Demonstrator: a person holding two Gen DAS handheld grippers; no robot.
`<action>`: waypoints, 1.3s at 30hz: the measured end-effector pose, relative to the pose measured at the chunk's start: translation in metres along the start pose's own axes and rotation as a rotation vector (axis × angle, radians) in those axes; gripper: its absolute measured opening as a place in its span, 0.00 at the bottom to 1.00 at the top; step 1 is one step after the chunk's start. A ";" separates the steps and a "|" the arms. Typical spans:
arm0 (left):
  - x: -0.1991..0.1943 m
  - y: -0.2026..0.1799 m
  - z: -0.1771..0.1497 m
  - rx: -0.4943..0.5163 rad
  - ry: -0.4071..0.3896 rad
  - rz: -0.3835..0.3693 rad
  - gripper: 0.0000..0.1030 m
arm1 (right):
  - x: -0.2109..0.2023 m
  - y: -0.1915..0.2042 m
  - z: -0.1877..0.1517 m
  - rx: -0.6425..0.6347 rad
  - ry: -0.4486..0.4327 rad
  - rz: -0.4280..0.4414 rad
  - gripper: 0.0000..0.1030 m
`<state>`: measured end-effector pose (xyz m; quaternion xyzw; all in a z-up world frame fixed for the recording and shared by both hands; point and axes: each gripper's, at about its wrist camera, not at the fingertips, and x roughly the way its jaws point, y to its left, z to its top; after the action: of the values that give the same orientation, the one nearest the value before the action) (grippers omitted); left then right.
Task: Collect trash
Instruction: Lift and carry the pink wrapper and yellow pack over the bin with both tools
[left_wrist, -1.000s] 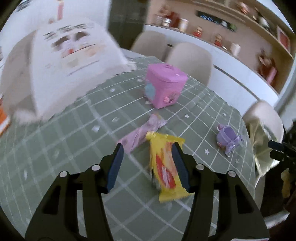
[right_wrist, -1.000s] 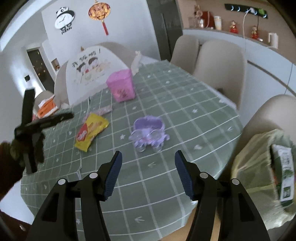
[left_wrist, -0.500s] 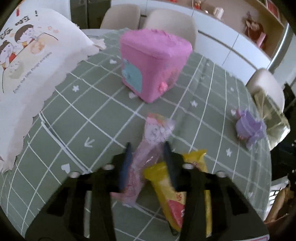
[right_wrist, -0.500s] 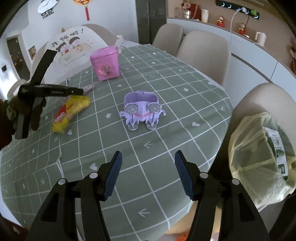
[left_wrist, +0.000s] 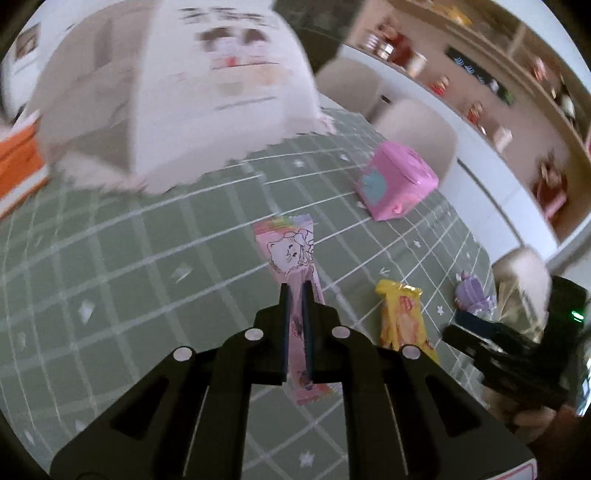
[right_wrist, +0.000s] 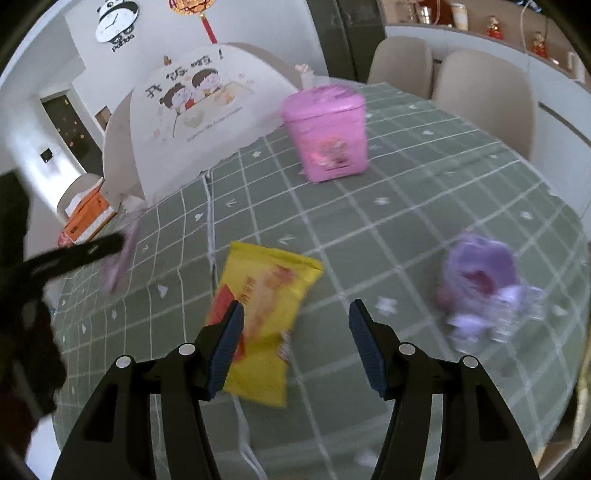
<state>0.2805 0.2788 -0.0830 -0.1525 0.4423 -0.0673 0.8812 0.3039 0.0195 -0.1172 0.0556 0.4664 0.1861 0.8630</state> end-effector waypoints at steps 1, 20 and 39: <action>-0.006 0.005 -0.007 -0.017 -0.005 0.004 0.06 | 0.009 0.004 0.001 0.001 0.008 -0.004 0.55; -0.065 -0.014 -0.014 -0.062 -0.105 -0.004 0.06 | -0.046 0.025 0.021 -0.155 -0.088 0.022 0.10; -0.078 -0.338 -0.036 0.285 -0.232 -0.175 0.06 | -0.285 -0.206 -0.023 -0.005 -0.354 -0.147 0.10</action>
<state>0.2110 -0.0277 0.0667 -0.0708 0.3089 -0.1873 0.9298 0.1993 -0.2792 0.0381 0.0509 0.3097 0.1111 0.9430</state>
